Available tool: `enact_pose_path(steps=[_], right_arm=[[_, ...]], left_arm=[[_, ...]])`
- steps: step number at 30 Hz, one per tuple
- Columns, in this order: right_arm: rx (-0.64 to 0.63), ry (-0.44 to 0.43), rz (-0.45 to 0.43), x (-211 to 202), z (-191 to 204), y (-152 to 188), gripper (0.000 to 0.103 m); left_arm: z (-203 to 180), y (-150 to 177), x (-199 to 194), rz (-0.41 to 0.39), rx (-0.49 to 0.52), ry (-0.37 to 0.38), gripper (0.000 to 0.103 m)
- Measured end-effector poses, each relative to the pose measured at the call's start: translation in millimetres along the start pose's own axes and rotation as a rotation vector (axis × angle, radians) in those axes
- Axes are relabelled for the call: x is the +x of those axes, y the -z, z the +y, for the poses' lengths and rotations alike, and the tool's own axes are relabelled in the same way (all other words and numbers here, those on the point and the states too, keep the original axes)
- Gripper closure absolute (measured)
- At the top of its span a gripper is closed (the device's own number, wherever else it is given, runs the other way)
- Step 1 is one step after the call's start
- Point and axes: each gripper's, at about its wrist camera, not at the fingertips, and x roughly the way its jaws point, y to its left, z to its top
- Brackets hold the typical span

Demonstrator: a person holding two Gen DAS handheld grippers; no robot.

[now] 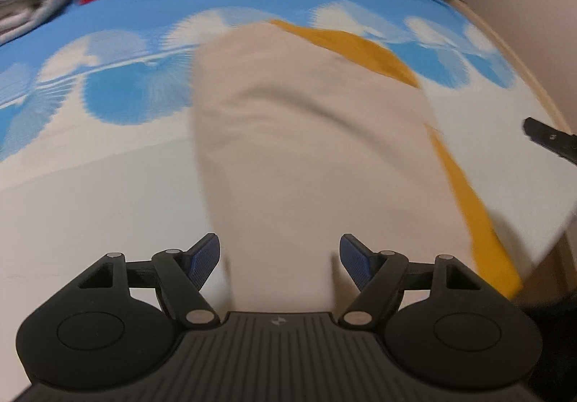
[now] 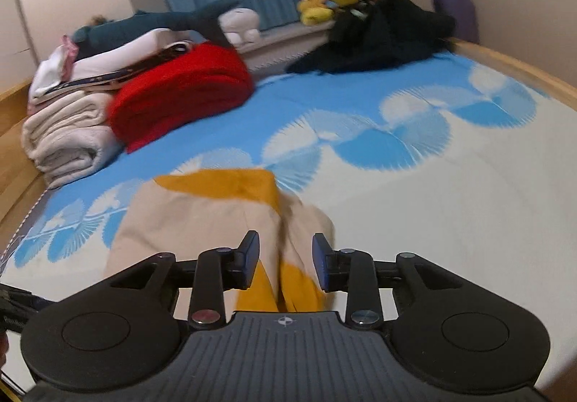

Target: Fold large clothes

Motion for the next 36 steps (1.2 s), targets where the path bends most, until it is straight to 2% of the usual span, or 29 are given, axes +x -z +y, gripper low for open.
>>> enact_pose_path(steps=[2, 5, 9, 11, 13, 18, 19, 21, 24, 25, 27, 29, 30, 32, 34, 36], right_arm=[[-0.038, -0.008, -0.005, 20, 3, -10, 0.069], [-0.074, -0.027, 0.003, 54, 9, -23, 0.069], [-0.075, -0.038, 0.069, 111, 13, -33, 0.069], [-0.028, -0.045, 0.108, 135, 12, -37, 0.067], [0.04, -0.069, 0.146, 158, 8, -40, 0.057], [0.173, -0.094, 0.238, 203, -2, -40, 0.054], [0.195, -0.109, 0.245, 209, -3, -40, 0.064], [0.207, -0.147, 0.223, 212, -2, -45, 0.102], [0.207, -0.205, 0.045, 195, 4, -64, 0.103], [0.189, -0.195, 0.006, 191, 7, -68, 0.103], [0.145, -0.079, 0.012, 196, 11, -70, 0.103], [0.155, 0.041, 0.115, 216, 5, -59, 0.103], [0.173, 0.073, 0.175, 227, 0, -51, 0.102], [0.167, 0.085, 0.224, 237, -3, -39, 0.102], [0.099, 0.092, 0.216, 238, 4, -34, 0.101], [0.028, 0.111, 0.211, 236, 11, -30, 0.099]], left_arm=[[2, -4, 2, -0.002, -0.031, -0.038, 0.024], [3, -10, 2, -0.021, -0.072, -0.045, 0.024], [6, -18, 7, -0.026, -0.115, -0.063, 0.024], [7, -19, 9, -0.024, -0.13, -0.061, 0.024], [8, -23, 13, -0.022, -0.133, -0.06, 0.024], [14, -23, 21, -0.003, -0.149, -0.063, 0.024], [15, -24, 22, -0.001, -0.151, -0.059, 0.024], [15, -24, 23, -0.002, -0.15, -0.048, 0.024], [14, -24, 24, -0.003, -0.144, -0.033, 0.024], [14, -23, 24, -0.002, -0.144, -0.026, 0.024], [14, -22, 25, 0.005, -0.142, -0.012, 0.024], [13, -20, 26, 0.016, -0.135, 0.004, 0.024], [13, -18, 27, 0.023, -0.133, 0.014, 0.024], [14, -14, 28, 0.045, -0.13, 0.05, 0.024], [11, -8, 31, 0.077, -0.102, 0.075, 0.024], [6, 0, 39, 0.129, -0.046, 0.061, 0.023]])
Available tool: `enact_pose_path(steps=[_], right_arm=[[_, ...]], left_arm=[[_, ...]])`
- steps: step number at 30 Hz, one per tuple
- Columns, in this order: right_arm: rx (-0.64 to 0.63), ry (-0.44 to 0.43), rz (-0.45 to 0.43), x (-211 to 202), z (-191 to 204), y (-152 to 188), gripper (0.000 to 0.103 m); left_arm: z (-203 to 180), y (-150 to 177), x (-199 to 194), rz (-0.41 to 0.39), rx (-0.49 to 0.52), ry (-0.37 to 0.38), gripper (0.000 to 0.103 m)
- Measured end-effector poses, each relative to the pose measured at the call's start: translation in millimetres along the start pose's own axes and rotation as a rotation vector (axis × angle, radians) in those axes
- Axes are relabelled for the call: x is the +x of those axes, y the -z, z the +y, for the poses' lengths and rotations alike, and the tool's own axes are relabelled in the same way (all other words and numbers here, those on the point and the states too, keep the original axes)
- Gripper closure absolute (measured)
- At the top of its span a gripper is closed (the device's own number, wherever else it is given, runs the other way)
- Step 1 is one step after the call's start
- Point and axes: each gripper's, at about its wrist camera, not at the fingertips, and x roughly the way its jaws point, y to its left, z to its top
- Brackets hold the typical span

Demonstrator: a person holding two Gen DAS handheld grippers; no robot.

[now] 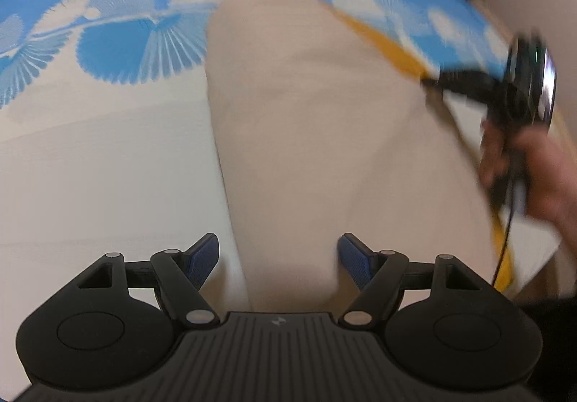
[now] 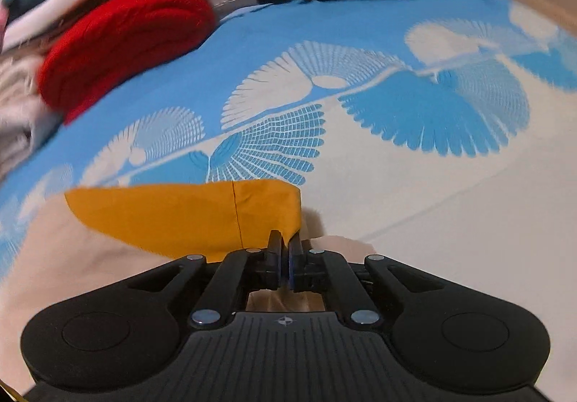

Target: Fold large clothes

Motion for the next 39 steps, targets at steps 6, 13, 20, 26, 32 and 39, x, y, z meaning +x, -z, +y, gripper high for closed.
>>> enact_pose_path(steps=[6, 13, 20, 26, 32, 39], right_arm=[[-0.011, 0.051, 0.005, -9, -8, -2, 0.095], [-0.11, -0.007, -0.239, -108, -3, -13, 0.095], [-0.117, -0.125, -0.297, -219, -19, 18, 0.061], [-0.253, -0.076, -0.147, -206, -12, 80, 0.053], [-0.4, -0.041, -0.011, -177, 5, 92, 0.053], [-0.25, -0.015, 0.247, -128, -11, 98, 0.036]], left_arm=[[-14, 26, -2, 0.062, 0.148, 0.061, 0.023], [-24, 60, -1, 0.126, 0.34, 0.025, 0.019], [-1, 46, -47, -0.06, 0.168, 0.061, 0.02], [11, 31, -63, -0.148, 0.0, 0.013, 0.02], [29, 3, -58, -0.152, -0.094, 0.046, 0.019], [68, -42, -4, -0.042, -0.286, 0.14, 0.019]])
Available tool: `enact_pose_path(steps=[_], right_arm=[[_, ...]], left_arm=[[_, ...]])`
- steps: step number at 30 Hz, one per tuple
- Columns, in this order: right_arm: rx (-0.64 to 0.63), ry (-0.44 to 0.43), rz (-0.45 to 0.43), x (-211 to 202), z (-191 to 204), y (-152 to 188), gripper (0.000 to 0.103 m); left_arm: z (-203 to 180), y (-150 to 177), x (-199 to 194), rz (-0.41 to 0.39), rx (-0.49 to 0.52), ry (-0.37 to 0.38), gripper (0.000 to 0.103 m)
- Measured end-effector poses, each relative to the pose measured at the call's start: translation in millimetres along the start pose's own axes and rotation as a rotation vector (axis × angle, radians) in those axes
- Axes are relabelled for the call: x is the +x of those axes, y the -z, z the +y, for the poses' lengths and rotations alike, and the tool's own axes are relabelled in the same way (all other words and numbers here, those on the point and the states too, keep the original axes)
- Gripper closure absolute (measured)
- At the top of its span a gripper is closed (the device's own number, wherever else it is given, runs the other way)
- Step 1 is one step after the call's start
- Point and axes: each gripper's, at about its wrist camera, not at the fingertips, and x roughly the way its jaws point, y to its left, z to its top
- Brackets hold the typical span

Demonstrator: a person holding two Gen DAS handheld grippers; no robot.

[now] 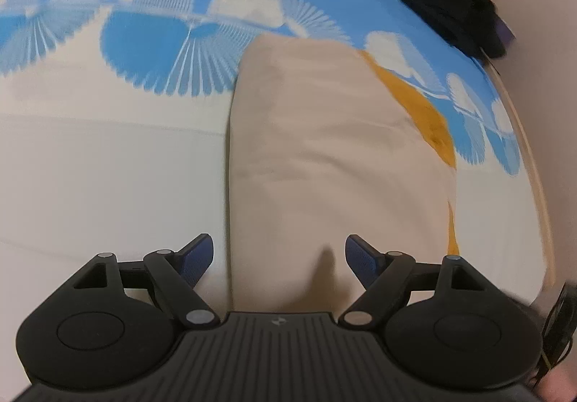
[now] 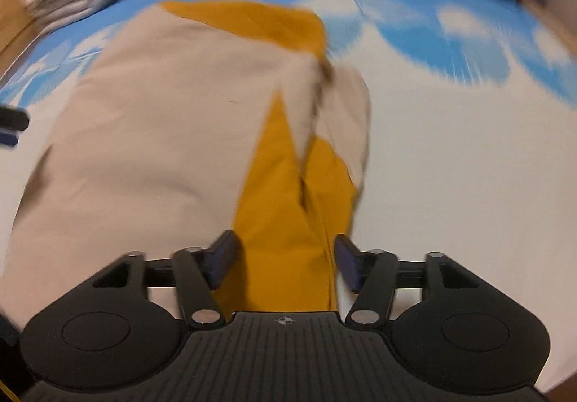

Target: Fold large clothes

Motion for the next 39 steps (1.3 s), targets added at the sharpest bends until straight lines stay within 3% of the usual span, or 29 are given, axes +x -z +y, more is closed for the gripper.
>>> enact_pose_path(steps=[4, 9, 14, 18, 22, 23, 26, 32, 36, 39], right_arm=[[0.124, -0.022, 0.032, 7, -13, -4, 0.033], [0.124, -0.021, 0.042, 10, -11, -5, 0.033], [0.153, -0.036, 0.055, 16, -18, -11, 0.035], [0.175, -0.066, 0.066, 19, -15, -15, 0.048], [0.149, -0.085, 0.059, 21, -5, -18, 0.074], [0.137, -0.08, 0.051, 21, -1, -20, 0.077], [0.126, -0.069, 0.017, 21, 8, -27, 0.086], [0.123, -0.08, -0.116, 18, 28, -50, 0.092], [0.125, -0.135, -0.234, 10, 43, -62, 0.093], [0.083, -0.117, -0.219, 17, 54, -65, 0.093]], left_arm=[[18, -23, 37, 0.063, -0.083, 0.053, 0.018], [41, -36, 78, 0.104, -0.195, 0.152, 0.014], [43, -44, 104, 0.102, -0.218, 0.214, 0.008], [37, -51, 112, 0.06, -0.194, 0.221, 0.01], [26, -61, 108, 0.012, -0.153, 0.217, 0.033], [25, -65, 105, 0.0, -0.142, 0.222, 0.042], [23, -77, 92, -0.041, -0.123, 0.236, 0.053], [29, -101, 50, -0.182, -0.115, 0.189, 0.052], [48, -111, 29, -0.239, -0.155, 0.091, 0.038], [60, -108, 14, -0.268, -0.122, 0.019, 0.036]])
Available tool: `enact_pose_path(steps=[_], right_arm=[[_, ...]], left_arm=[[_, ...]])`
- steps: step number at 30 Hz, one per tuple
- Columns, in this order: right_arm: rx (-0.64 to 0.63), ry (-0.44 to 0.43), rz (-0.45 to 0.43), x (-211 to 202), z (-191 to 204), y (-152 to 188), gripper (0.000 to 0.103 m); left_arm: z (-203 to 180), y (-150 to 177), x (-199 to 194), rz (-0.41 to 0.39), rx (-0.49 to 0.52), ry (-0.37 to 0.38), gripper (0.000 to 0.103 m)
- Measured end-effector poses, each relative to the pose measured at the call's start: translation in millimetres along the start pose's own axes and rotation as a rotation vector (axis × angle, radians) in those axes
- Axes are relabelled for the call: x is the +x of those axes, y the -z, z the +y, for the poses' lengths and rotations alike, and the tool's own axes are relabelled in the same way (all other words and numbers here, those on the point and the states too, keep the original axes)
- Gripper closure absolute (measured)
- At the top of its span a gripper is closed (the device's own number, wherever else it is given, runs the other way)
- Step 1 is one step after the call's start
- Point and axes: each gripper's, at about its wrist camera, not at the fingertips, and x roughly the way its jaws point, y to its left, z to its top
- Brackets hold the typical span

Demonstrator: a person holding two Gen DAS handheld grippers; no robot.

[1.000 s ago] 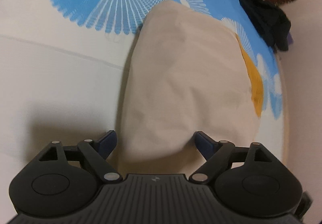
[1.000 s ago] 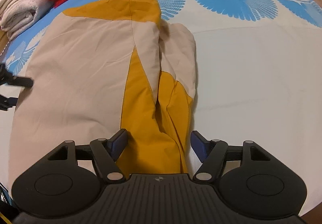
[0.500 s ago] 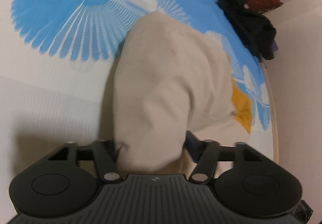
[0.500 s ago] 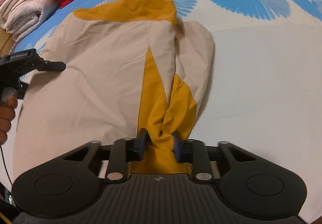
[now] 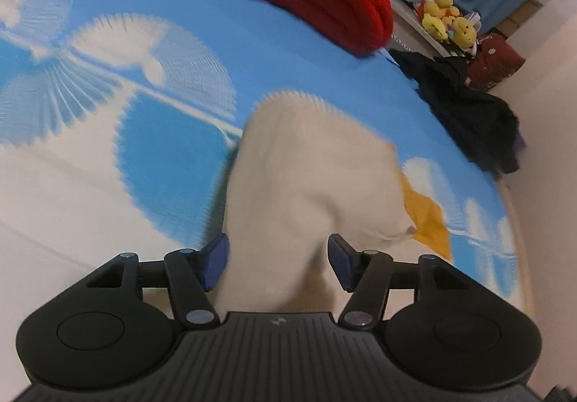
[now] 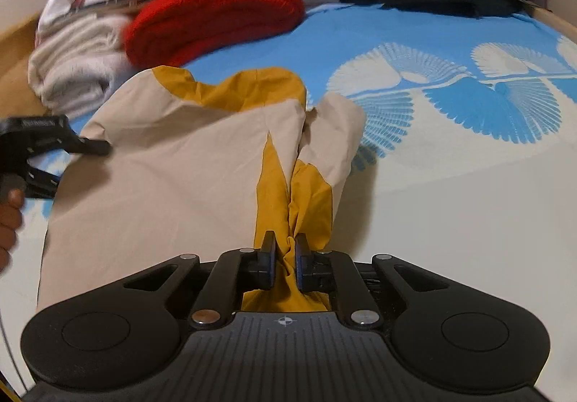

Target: Fold large clothes

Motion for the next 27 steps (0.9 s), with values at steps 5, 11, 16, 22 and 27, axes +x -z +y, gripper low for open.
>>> enact_pose_path(steps=[5, 11, 16, 22, 27], right_arm=[[-0.008, 0.016, 0.067, 9, 2, 4, 0.093], [0.053, 0.058, 0.08, 10, -2, 4, 0.073], [0.026, 0.024, 0.1, 3, -4, 9, 0.073], [-0.193, 0.18, 0.145, -8, 11, 30, 0.068], [-0.325, 0.286, -0.099, -67, 27, 33, 0.055]], left_arm=[[0, 8, -23, 0.082, 0.135, 0.024, 0.03], [2, 66, 1, 0.31, 0.381, -0.098, 0.02], [5, 80, -25, 0.298, 0.408, 0.034, 0.02], [-14, 106, -72, 0.139, 0.495, -0.191, 0.008], [-39, 131, -156, -0.12, 0.45, -0.192, 0.005]])
